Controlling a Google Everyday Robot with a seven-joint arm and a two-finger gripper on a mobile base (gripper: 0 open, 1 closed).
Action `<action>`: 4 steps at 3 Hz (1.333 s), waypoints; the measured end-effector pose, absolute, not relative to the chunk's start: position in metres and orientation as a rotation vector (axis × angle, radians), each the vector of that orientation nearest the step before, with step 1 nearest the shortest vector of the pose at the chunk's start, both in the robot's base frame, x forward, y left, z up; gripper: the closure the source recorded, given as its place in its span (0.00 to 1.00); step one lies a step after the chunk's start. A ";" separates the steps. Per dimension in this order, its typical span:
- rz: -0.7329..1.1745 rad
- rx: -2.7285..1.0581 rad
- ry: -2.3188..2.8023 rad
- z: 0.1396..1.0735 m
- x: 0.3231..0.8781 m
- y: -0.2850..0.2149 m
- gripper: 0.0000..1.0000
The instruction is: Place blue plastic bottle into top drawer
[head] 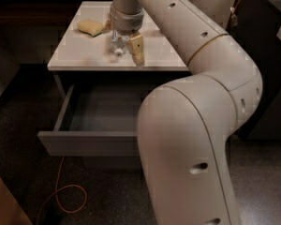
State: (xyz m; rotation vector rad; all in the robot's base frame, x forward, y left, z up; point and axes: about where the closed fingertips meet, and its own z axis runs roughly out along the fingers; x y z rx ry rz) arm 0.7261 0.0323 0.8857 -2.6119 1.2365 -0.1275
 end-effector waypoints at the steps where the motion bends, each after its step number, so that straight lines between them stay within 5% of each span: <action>1: -0.152 -2.658 1.114 0.885 0.731 0.035 0.00; 4: -0.405 -2.812 0.792 0.902 0.765 0.027 0.00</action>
Offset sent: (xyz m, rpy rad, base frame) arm 0.0097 -0.0097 0.0073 -0.0508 -0.0481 0.1436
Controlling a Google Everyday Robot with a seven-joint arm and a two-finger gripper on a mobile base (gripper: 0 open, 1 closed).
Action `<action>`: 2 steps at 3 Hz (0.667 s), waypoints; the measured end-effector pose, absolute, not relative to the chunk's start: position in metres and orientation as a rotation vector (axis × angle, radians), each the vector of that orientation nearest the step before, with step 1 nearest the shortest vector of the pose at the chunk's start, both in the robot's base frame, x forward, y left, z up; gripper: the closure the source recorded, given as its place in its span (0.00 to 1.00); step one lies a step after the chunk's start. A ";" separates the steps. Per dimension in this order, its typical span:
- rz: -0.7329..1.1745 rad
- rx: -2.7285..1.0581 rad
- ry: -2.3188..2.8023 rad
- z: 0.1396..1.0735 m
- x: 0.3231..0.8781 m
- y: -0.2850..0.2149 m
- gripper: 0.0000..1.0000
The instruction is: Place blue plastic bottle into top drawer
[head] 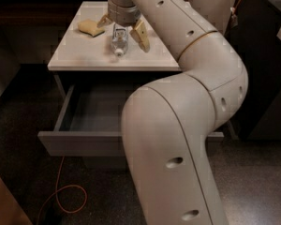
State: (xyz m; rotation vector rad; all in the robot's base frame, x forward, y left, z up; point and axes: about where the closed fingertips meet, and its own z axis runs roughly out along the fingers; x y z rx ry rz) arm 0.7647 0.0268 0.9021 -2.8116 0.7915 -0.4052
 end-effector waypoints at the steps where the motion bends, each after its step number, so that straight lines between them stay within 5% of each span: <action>1: -0.489 -2.893 0.519 0.905 0.781 0.028 0.00; 2: -0.501 -2.916 0.310 0.894 0.794 0.034 0.00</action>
Offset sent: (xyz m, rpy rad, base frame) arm 0.0585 0.0026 0.0001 -0.1270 -0.0613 0.4762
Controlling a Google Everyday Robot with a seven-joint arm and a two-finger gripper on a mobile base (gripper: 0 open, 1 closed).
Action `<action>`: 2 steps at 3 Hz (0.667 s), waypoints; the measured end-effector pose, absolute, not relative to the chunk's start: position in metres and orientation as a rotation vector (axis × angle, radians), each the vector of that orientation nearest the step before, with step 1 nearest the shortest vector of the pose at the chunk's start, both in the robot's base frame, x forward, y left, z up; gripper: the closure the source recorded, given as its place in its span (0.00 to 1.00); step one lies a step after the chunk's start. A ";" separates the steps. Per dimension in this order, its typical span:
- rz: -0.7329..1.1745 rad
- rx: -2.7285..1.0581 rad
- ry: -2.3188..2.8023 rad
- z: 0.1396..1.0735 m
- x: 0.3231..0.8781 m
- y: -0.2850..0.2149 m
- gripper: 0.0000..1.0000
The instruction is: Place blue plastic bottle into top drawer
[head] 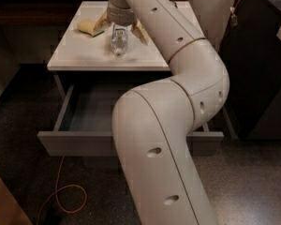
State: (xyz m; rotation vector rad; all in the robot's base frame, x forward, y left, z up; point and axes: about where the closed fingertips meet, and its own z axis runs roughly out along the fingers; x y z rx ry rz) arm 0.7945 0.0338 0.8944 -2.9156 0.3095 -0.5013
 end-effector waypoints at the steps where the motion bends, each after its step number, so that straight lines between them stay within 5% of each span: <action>1: -0.495 -2.913 0.209 0.879 0.807 0.039 0.00; 2: -0.508 -2.923 0.201 0.866 0.818 0.037 0.00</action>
Offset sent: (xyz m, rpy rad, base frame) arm 0.0717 -0.0094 -0.0163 -0.0510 0.0220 0.0578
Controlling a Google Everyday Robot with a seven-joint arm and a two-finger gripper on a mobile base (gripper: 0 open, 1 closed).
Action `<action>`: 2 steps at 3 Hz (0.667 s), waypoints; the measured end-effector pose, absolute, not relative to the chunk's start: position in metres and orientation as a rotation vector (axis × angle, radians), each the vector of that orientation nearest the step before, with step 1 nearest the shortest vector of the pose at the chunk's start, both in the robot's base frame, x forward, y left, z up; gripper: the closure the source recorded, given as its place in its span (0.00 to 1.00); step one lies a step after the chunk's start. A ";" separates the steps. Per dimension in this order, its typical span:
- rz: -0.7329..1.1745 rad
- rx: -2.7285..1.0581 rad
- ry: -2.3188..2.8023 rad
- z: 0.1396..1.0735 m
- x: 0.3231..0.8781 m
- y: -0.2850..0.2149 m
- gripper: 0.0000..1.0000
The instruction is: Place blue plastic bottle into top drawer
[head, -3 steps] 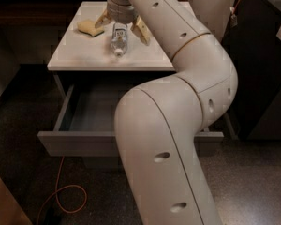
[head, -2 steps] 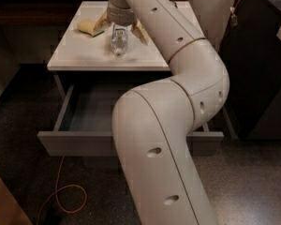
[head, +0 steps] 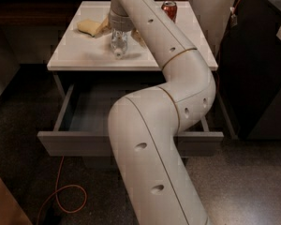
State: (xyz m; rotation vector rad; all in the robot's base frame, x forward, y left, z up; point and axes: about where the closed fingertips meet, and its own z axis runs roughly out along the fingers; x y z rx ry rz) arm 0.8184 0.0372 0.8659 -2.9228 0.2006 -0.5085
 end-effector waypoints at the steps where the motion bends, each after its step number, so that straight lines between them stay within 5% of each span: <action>1: -0.533 -2.940 0.251 0.857 0.828 0.033 0.18; 2: -0.564 -2.943 0.303 0.857 0.834 0.031 0.41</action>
Offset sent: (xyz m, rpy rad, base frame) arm 0.0524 -0.0151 0.0216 -0.0575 -0.0045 -0.1302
